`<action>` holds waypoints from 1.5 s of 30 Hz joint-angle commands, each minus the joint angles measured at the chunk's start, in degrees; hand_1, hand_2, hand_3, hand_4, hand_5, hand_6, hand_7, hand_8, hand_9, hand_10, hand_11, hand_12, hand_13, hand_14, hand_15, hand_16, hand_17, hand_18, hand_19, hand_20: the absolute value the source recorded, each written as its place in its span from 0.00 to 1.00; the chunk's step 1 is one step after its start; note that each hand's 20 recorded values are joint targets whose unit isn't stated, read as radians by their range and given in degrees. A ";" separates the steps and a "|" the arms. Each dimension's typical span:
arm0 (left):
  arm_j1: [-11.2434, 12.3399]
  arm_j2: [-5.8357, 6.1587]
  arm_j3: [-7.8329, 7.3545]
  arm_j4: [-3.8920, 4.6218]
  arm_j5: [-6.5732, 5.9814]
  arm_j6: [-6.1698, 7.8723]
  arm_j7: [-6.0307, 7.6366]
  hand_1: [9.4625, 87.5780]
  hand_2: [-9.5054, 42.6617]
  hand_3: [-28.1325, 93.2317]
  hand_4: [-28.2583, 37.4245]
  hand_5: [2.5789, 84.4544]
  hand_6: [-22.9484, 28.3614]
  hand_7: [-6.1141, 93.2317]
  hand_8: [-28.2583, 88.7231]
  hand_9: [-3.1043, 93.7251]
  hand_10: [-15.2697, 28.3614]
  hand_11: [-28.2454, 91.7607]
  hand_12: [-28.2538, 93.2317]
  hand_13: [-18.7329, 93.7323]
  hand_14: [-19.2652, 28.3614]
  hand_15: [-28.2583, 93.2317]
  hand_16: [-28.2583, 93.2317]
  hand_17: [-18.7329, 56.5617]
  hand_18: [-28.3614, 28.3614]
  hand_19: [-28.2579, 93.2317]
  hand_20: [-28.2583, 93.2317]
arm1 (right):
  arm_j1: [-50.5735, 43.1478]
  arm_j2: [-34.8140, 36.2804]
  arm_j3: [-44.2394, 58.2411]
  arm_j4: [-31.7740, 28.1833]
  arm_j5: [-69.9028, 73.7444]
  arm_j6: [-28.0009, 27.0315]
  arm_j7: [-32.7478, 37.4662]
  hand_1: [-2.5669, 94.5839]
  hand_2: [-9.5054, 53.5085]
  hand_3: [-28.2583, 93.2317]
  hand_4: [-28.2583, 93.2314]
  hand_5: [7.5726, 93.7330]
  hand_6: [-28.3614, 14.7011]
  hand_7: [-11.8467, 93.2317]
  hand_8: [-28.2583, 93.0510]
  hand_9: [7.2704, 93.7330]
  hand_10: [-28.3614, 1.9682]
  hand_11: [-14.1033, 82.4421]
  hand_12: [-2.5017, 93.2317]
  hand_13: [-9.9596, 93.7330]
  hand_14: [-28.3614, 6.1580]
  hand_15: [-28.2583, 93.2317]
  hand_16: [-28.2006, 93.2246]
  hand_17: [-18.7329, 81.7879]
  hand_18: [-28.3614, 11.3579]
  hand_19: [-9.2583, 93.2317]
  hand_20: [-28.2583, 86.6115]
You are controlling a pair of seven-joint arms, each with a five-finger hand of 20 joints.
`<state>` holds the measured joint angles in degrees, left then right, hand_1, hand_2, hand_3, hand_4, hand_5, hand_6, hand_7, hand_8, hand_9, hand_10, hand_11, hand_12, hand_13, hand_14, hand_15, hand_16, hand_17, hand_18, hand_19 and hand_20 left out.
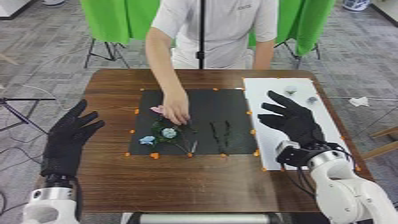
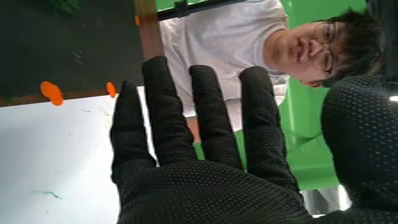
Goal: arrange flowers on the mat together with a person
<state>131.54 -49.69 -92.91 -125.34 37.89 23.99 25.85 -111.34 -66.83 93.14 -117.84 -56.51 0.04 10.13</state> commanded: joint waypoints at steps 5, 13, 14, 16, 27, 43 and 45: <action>0.46 -0.27 0.12 0.17 0.05 -0.43 -0.19 0.19 0.28 0.89 0.00 0.43 0.55 0.16 0.17 0.41 0.75 0.42 0.31 0.42 0.96 0.63 0.17 0.14 0.94 0.64 0.38 | 0.42 0.06 0.06 0.08 -0.66 -0.35 0.02 0.22 0.25 0.87 0.00 0.40 0.76 0.25 0.13 0.45 0.53 0.21 0.17 0.46 0.30 0.44 0.37 0.22 0.18 0.55 0.39; 0.68 -0.20 0.09 0.11 0.11 -0.48 -0.10 0.19 0.28 0.89 0.01 0.43 0.55 0.16 0.17 0.41 0.75 0.42 0.31 0.42 0.96 0.63 0.17 0.14 0.94 0.63 0.38 | 0.82 0.27 0.26 0.15 -0.87 -0.33 0.11 0.22 0.25 0.87 0.00 0.40 0.76 0.25 0.13 0.45 0.52 0.21 0.17 0.46 0.30 0.44 0.37 0.22 0.18 0.56 0.39; 0.46 -0.22 0.15 0.20 0.18 -0.55 -0.14 0.19 0.28 0.89 0.01 0.43 0.55 0.16 0.17 0.41 0.75 0.42 0.31 0.42 0.96 0.63 0.17 0.14 0.94 0.63 0.38 | 0.85 0.34 0.30 0.12 -0.92 -0.14 -0.08 0.22 0.25 0.87 0.00 0.40 0.76 0.25 0.13 0.45 0.52 0.21 0.17 0.46 0.30 0.44 0.37 0.22 0.18 0.55 0.39; 0.43 -0.25 0.13 0.16 0.16 -0.60 -0.13 0.19 0.28 0.89 0.00 0.42 0.55 0.16 0.17 0.41 0.75 0.42 0.31 0.42 0.96 0.63 0.17 0.14 0.94 0.63 0.38 | 0.84 0.40 0.47 0.06 -1.05 0.01 -0.08 0.22 0.25 0.87 0.00 0.40 0.76 0.25 0.13 0.45 0.53 0.21 0.17 0.46 0.30 0.44 0.37 0.22 0.18 0.56 0.39; 1.26 -0.81 -1.07 -0.31 0.78 -1.33 -0.82 0.19 0.28 0.89 0.00 0.42 0.54 0.17 0.17 0.42 0.76 0.44 0.31 0.42 0.96 0.64 0.17 0.14 0.95 0.64 0.39 | 1.73 3.72 2.17 0.34 -3.67 2.38 -0.37 0.23 0.24 0.88 0.00 0.40 0.76 0.25 0.13 0.45 0.51 0.22 0.17 0.48 0.31 0.48 0.37 0.23 0.18 0.57 0.40; 1.10 -0.75 -1.36 -0.36 0.81 -1.42 -1.11 0.18 0.27 0.89 0.00 0.42 0.55 0.17 0.17 0.42 0.76 0.44 0.31 0.42 0.96 0.65 0.17 0.14 0.95 0.65 0.39 | 13.01 18.39 -1.48 7.65 -19.52 14.46 7.87 0.27 0.19 0.88 0.00 0.41 0.74 0.26 0.13 0.45 0.50 0.24 0.18 0.51 0.35 0.53 0.36 0.25 0.16 0.61 0.42; 1.14 -0.65 -1.16 -0.38 0.68 -1.32 -0.92 0.18 0.27 0.89 0.00 0.42 0.54 0.17 0.17 0.42 0.76 0.44 0.31 0.42 0.96 0.65 0.17 0.14 0.95 0.65 0.39 | 15.06 20.24 -3.18 9.67 -24.23 14.98 9.75 0.28 0.18 0.88 0.01 0.42 0.74 0.27 0.13 0.46 0.50 0.24 0.18 0.52 0.36 0.54 0.36 0.26 0.15 0.62 0.43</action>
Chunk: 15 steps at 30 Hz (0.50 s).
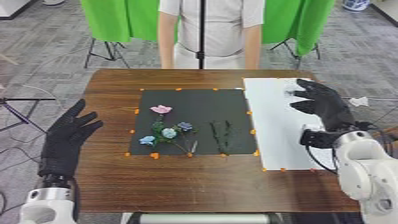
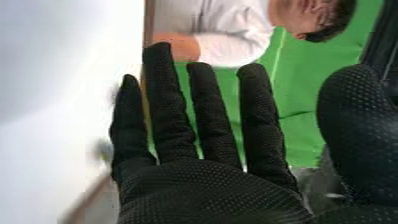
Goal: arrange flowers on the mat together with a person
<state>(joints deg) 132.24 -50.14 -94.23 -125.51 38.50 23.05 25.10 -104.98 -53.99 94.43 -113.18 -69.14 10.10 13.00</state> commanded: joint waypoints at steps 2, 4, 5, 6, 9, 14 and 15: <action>0.21 -0.20 0.33 -0.12 0.19 -0.54 -0.32 0.18 0.27 0.89 0.00 0.42 0.54 0.17 0.17 0.42 0.76 0.44 0.31 0.42 0.97 0.65 0.17 0.14 0.95 0.65 0.39 | 11.70 9.23 -7.34 7.46 -17.08 5.83 9.83 0.29 0.18 0.88 0.01 0.42 0.74 0.27 0.13 0.45 0.50 0.24 0.18 0.52 0.37 0.55 0.35 0.26 0.15 0.63 0.43; -0.02 -0.27 0.54 -0.02 0.00 -0.50 -0.43 0.18 0.27 0.89 0.00 0.42 0.54 0.17 0.17 0.42 0.76 0.44 0.31 0.42 0.97 0.65 0.17 0.14 0.95 0.65 0.39 | 15.49 10.20 -10.28 10.17 -21.18 5.66 13.17 0.29 0.17 0.88 0.01 0.43 0.74 0.27 0.13 0.45 0.51 0.25 0.18 0.53 0.38 0.55 0.35 0.27 0.15 0.64 0.43; -0.29 -0.45 0.65 0.09 0.03 -0.74 -0.68 0.18 0.27 0.89 0.00 0.42 0.54 0.17 0.17 0.42 0.76 0.44 0.31 0.42 0.97 0.65 0.17 0.14 0.95 0.65 0.39 | 17.17 10.73 -11.74 11.36 -23.07 5.52 14.94 0.30 0.16 0.88 0.01 0.43 0.74 0.28 0.13 0.45 0.51 0.25 0.18 0.53 0.38 0.56 0.35 0.27 0.15 0.64 0.43; -0.56 -0.72 0.60 0.19 0.23 -1.13 -1.15 0.18 0.27 0.89 0.00 0.42 0.54 0.17 0.17 0.42 0.76 0.44 0.31 0.42 0.97 0.65 0.17 0.14 0.95 0.65 0.39 | 18.82 10.96 -13.19 12.75 -25.53 5.37 15.90 0.30 0.16 0.88 0.01 0.43 0.74 0.28 0.13 0.45 0.51 0.25 0.18 0.53 0.38 0.56 0.35 0.28 0.15 0.64 0.43; -0.82 -0.85 0.48 0.32 0.27 -1.62 -1.50 0.18 0.27 0.89 0.00 0.42 0.54 0.17 0.17 0.42 0.76 0.44 0.31 0.42 0.97 0.65 0.17 0.14 0.95 0.65 0.39 | 24.26 11.73 -18.40 17.47 -33.60 3.66 19.59 0.32 0.14 0.88 0.01 0.43 0.74 0.28 0.12 0.45 0.51 0.25 0.18 0.54 0.39 0.57 0.34 0.29 0.15 0.65 0.43; -1.43 -0.36 0.78 0.47 0.03 -1.53 -1.01 0.18 0.27 0.89 0.00 0.42 0.54 0.17 0.17 0.41 0.75 0.43 0.30 0.42 0.96 0.63 0.16 0.14 0.96 0.64 0.39 | 31.04 11.20 -24.61 23.76 -42.23 -1.54 22.19 0.34 0.11 0.89 0.01 0.43 0.74 0.29 0.12 0.45 0.51 0.25 0.18 0.54 0.41 0.57 0.33 0.29 0.14 0.66 0.42; -1.56 -0.33 0.81 0.52 -0.01 -1.53 -0.95 0.18 0.27 0.89 0.00 0.42 0.54 0.17 0.17 0.41 0.75 0.43 0.30 0.42 0.96 0.63 0.16 0.14 0.96 0.64 0.38 | 32.27 11.06 -25.79 24.76 -43.71 -2.68 22.53 0.34 0.11 0.89 0.01 0.43 0.74 0.29 0.12 0.44 0.52 0.25 0.18 0.54 0.42 0.57 0.33 0.29 0.14 0.66 0.42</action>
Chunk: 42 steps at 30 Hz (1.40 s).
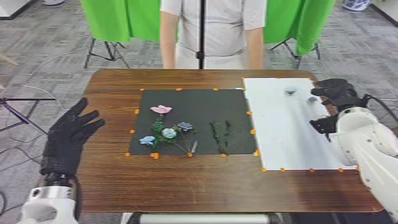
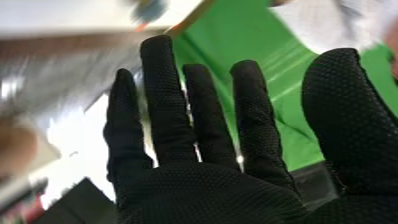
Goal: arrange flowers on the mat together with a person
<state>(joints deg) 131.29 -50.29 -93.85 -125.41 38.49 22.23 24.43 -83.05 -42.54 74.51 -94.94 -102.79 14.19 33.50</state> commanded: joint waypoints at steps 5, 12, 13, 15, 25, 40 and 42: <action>-1.12 -0.08 0.85 0.59 -0.06 -0.95 -0.41 0.18 0.27 0.89 0.00 0.42 0.54 0.17 0.17 0.40 0.74 0.42 0.30 0.41 0.95 0.62 0.17 0.14 0.97 0.63 0.38 | 14.31 -1.51 -9.69 10.30 -13.29 -10.26 3.27 0.35 0.09 0.89 0.01 0.42 0.75 0.29 0.12 0.44 0.52 0.25 0.18 0.55 0.44 0.57 0.33 0.30 0.14 0.66 0.41; -2.09 0.24 1.38 0.93 -0.24 -1.00 -0.19 0.18 0.27 0.89 0.00 0.42 0.54 0.17 0.17 0.40 0.74 0.42 0.30 0.41 0.94 0.60 0.17 0.14 0.97 0.63 0.37 | 14.96 -2.55 -11.26 11.98 -16.09 -13.26 3.27 0.36 0.07 0.89 0.01 0.42 0.76 0.30 0.12 0.45 0.53 0.26 0.18 0.56 0.45 0.57 0.33 0.30 0.15 0.66 0.40; -2.30 0.28 1.49 1.02 -0.28 -1.12 -0.13 0.18 0.27 0.89 0.00 0.42 0.54 0.17 0.17 0.40 0.74 0.42 0.31 0.41 0.94 0.60 0.18 0.14 0.97 0.63 0.37 | 14.88 -2.81 -11.18 12.08 -16.48 -13.74 3.27 0.36 0.07 0.89 0.01 0.42 0.76 0.30 0.12 0.45 0.53 0.26 0.18 0.56 0.46 0.57 0.33 0.30 0.15 0.66 0.40; -2.65 0.26 1.65 1.15 -0.24 -1.16 -0.20 0.18 0.27 0.89 0.00 0.42 0.54 0.17 0.17 0.40 0.74 0.42 0.31 0.41 0.94 0.60 0.18 0.13 0.97 0.63 0.37 | 15.02 -3.30 -11.54 12.58 -17.61 -14.53 3.18 0.36 0.07 0.89 0.00 0.42 0.76 0.30 0.11 0.46 0.53 0.26 0.18 0.56 0.46 0.57 0.33 0.30 0.15 0.66 0.40; -3.68 0.32 1.95 1.43 -0.10 -1.60 -0.74 0.18 0.27 0.89 0.00 0.41 0.54 0.16 0.17 0.39 0.74 0.41 0.31 0.40 0.93 0.60 0.18 0.13 0.97 0.63 0.36 | 15.51 -5.15 -12.27 14.62 -19.52 -17.56 4.45 0.37 0.06 0.89 0.00 0.43 0.78 0.31 0.11 0.47 0.53 0.27 0.18 0.57 0.47 0.57 0.33 0.31 0.15 0.66 0.39; -4.45 -0.81 1.65 1.64 1.18 -2.93 -3.26 0.18 0.27 0.89 0.00 0.41 0.53 0.17 0.17 0.40 0.74 0.42 0.31 0.40 0.94 0.61 0.18 0.13 0.97 0.63 0.36 | 12.61 -6.47 -12.90 16.31 -24.44 -18.89 5.68 0.46 0.01 0.87 0.00 0.54 0.82 0.34 0.09 0.57 0.57 0.31 0.18 0.65 0.54 0.57 0.33 0.35 0.21 0.71 0.39; -4.53 -0.84 1.65 1.67 1.21 -3.01 -3.44 0.18 0.27 0.89 0.00 0.41 0.53 0.17 0.17 0.40 0.74 0.42 0.31 0.40 0.94 0.61 0.18 0.13 0.97 0.63 0.36 | 11.90 -6.43 -13.35 16.43 -25.55 -17.64 4.96 0.53 0.00 0.84 0.00 0.61 0.82 0.34 0.15 0.64 0.60 0.33 0.18 0.70 0.61 0.56 0.37 0.41 0.26 0.74 0.38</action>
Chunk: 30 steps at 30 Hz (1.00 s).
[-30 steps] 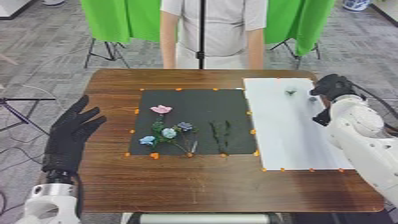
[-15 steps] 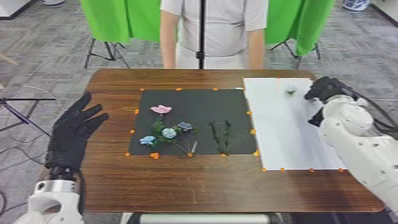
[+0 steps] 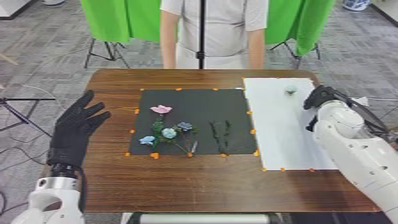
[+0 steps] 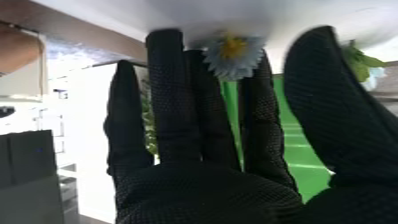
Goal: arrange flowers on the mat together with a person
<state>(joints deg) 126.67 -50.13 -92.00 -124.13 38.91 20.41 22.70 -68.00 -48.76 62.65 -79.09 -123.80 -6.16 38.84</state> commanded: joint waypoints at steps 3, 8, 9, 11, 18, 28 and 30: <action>0.10 -1.15 -0.08 0.42 0.72 -1.23 -1.88 0.18 0.27 0.89 0.00 0.41 0.54 0.17 0.17 0.40 0.74 0.42 0.31 0.40 0.94 0.61 0.18 0.13 0.97 0.63 0.36 | -4.30 -0.12 -2.09 0.66 -4.73 5.62 -1.15 0.62 0.00 0.77 0.00 0.73 0.80 0.35 0.19 0.80 0.69 0.25 0.31 0.80 0.78 0.50 0.48 0.51 0.39 0.77 0.37; 0.36 -1.23 -0.20 0.31 0.84 -1.35 -2.12 0.18 0.27 0.89 0.00 0.41 0.54 0.17 0.17 0.40 0.74 0.42 0.31 0.40 0.94 0.61 0.18 0.13 0.97 0.63 0.36 | -5.39 0.69 -2.88 0.03 -5.30 10.13 -1.71 0.69 0.00 0.74 0.00 0.84 0.78 0.33 0.23 0.93 0.77 0.24 0.38 0.88 0.83 0.49 0.53 0.59 0.54 0.79 0.39; 0.52 -0.98 -0.10 0.28 0.59 -1.11 -1.69 0.18 0.27 0.89 0.00 0.41 0.54 0.17 0.17 0.40 0.74 0.42 0.31 0.40 0.94 0.61 0.18 0.13 0.97 0.63 0.36 | -5.29 0.98 -3.00 -0.28 -5.11 11.16 -1.61 0.69 0.00 0.74 0.00 0.84 0.78 0.33 0.23 0.93 0.78 0.24 0.38 0.89 0.83 0.49 0.53 0.60 0.55 0.80 0.39; 0.75 -1.08 -0.35 0.18 0.67 -1.16 -1.88 0.18 0.27 0.89 0.00 0.41 0.54 0.17 0.17 0.40 0.74 0.42 0.31 0.40 0.94 0.61 0.18 0.13 0.97 0.63 0.36 | -5.30 1.11 -2.48 -1.24 -5.11 12.82 -1.33 0.69 0.00 0.74 0.00 0.85 0.78 0.33 0.23 0.93 0.78 0.24 0.38 0.89 0.83 0.49 0.53 0.60 0.55 0.80 0.39; 1.83 -1.21 -1.41 -0.30 0.96 -1.08 -2.35 0.18 0.27 0.89 0.00 0.41 0.54 0.17 0.17 0.40 0.74 0.42 0.31 0.40 0.94 0.61 0.18 0.13 0.97 0.63 0.36 | -5.48 3.66 -2.35 -7.52 -5.79 19.66 -2.53 0.69 0.00 0.76 0.00 0.85 0.76 0.32 0.23 0.94 0.77 0.24 0.38 0.89 0.81 0.50 0.53 0.59 0.55 0.83 0.38; 2.57 -0.61 -1.25 -0.65 0.25 -0.27 -1.34 0.18 0.27 0.89 0.00 0.41 0.54 0.17 0.17 0.40 0.74 0.42 0.31 0.40 0.94 0.61 0.18 0.13 0.97 0.63 0.36 | -0.84 2.62 -9.20 -17.90 -3.54 20.93 -11.47 0.68 0.00 0.77 0.00 0.86 0.75 0.32 0.24 0.94 0.77 0.25 0.39 0.89 0.80 0.51 0.53 0.58 0.51 0.85 0.38; 2.68 -0.55 -1.35 -0.72 0.30 -0.15 -1.25 0.18 0.27 0.89 0.00 0.41 0.54 0.17 0.17 0.40 0.74 0.42 0.31 0.40 0.94 0.61 0.18 0.13 0.97 0.63 0.36 | -0.09 1.58 -10.85 -19.44 -3.11 19.42 -13.61 0.68 0.00 0.77 0.00 0.86 0.75 0.32 0.24 0.94 0.76 0.25 0.39 0.89 0.80 0.52 0.53 0.57 0.50 0.85 0.38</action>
<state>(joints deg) 128.52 -50.66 -93.42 -124.53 39.37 19.78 21.38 -71.74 -44.18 56.06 -91.96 -127.45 14.92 30.82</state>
